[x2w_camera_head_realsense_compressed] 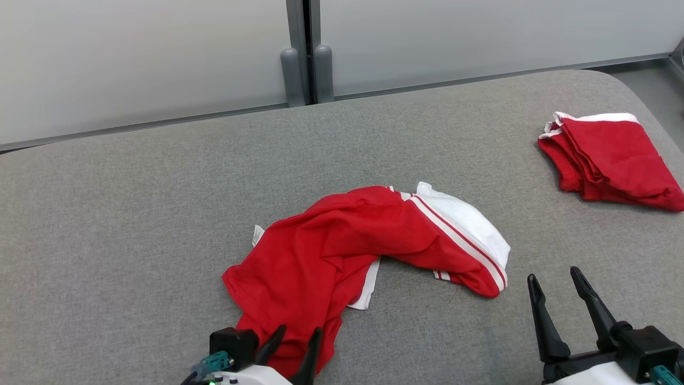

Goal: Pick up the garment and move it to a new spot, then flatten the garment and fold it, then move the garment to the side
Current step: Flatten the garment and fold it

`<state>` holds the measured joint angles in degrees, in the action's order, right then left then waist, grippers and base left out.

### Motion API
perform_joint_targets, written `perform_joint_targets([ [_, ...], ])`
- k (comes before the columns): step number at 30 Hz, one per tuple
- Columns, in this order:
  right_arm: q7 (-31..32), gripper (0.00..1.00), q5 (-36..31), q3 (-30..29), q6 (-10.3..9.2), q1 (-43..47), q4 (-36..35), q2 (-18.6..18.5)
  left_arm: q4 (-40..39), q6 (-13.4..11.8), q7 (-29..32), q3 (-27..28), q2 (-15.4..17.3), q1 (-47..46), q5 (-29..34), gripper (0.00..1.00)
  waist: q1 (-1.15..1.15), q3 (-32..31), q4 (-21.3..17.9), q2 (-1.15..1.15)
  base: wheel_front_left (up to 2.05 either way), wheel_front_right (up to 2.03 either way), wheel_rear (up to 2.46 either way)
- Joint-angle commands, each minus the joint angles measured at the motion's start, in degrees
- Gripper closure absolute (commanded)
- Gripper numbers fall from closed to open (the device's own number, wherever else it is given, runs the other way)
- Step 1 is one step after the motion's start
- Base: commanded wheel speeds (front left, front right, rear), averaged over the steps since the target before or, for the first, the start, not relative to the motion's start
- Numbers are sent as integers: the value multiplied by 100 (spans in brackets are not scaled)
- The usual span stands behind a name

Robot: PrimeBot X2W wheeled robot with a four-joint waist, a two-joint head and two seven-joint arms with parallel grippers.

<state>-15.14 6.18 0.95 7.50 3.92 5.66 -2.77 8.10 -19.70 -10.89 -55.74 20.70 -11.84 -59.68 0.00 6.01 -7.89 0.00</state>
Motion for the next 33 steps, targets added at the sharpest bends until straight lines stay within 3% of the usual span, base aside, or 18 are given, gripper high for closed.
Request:
perform_joint_targets([
  [1,2,0,18,4,-1,-54,-12,-28,180,-15,51,-15,-1,-141,29,0,0,30,-19,0,0,0,0],
  [4,2,0,40,30,-1,-75,0,-28,476,55,134,-116,-84,-245,76,0,0,58,-58,0,0,0,0],
  [5,2,0,41,31,-1,-86,6,-28,559,81,125,-116,-94,-284,78,58,0,67,-71,0,0,0,0],
  [6,2,0,43,30,-1,-93,11,-28,629,132,137,-154,-77,-328,130,100,0,74,-84,0,0,0,0],
  [12,2,0,82,-14,-1,-84,35,-28,790,291,2,15,-30,-417,37,100,0,75,-98,0,0,0,0],
  [19,2,0,108,-27,-1,-45,55,-28,508,120,-316,635,219,-659,142,100,0,21,-52,0,0,0,0],
  [26,3,0,82,-85,-1,49,63,-28,-211,55,-340,886,590,-737,338,100,0,-86,40,0,0,0,0],
  [33,3,0,90,-132,-1,207,113,-28,-1516,299,184,534,1108,-66,31,100,0,-328,181,0,0,0,0],
])
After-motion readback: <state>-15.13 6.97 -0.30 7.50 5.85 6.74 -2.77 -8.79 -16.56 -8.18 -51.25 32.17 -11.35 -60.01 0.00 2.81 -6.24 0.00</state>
